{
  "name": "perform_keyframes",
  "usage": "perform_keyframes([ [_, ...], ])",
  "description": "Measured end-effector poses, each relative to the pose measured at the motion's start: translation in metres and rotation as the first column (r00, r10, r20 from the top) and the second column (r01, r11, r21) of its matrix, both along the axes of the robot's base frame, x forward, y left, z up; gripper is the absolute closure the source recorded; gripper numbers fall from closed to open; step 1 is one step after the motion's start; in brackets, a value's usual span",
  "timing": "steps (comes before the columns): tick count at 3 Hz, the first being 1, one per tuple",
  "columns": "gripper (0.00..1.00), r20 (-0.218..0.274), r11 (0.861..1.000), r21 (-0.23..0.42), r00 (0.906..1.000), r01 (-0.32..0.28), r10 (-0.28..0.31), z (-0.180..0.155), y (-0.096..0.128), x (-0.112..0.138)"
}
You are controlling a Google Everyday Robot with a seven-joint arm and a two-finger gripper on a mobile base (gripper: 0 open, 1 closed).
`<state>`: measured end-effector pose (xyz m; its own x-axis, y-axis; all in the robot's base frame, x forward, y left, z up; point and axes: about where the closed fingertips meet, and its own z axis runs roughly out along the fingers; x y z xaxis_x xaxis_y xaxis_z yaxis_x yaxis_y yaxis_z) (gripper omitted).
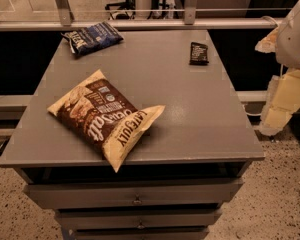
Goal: Move rxbar chocolate near brown chip bag
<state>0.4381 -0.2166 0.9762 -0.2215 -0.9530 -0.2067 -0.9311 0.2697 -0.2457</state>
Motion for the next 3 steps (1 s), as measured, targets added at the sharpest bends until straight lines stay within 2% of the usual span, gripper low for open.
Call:
perform_keyframes([
  [1, 0.00, 0.006, 1.000, 0.011, 1.0000, 0.002, -0.002, -0.001, 0.001, 0.003],
  [2, 0.00, 0.031, 0.998, 0.054, 0.9994, 0.013, -0.015, -0.005, 0.006, 0.025],
  [3, 0.00, 0.087, 0.986, 0.138, 0.9908, 0.091, -0.104, -0.029, 0.017, 0.105],
])
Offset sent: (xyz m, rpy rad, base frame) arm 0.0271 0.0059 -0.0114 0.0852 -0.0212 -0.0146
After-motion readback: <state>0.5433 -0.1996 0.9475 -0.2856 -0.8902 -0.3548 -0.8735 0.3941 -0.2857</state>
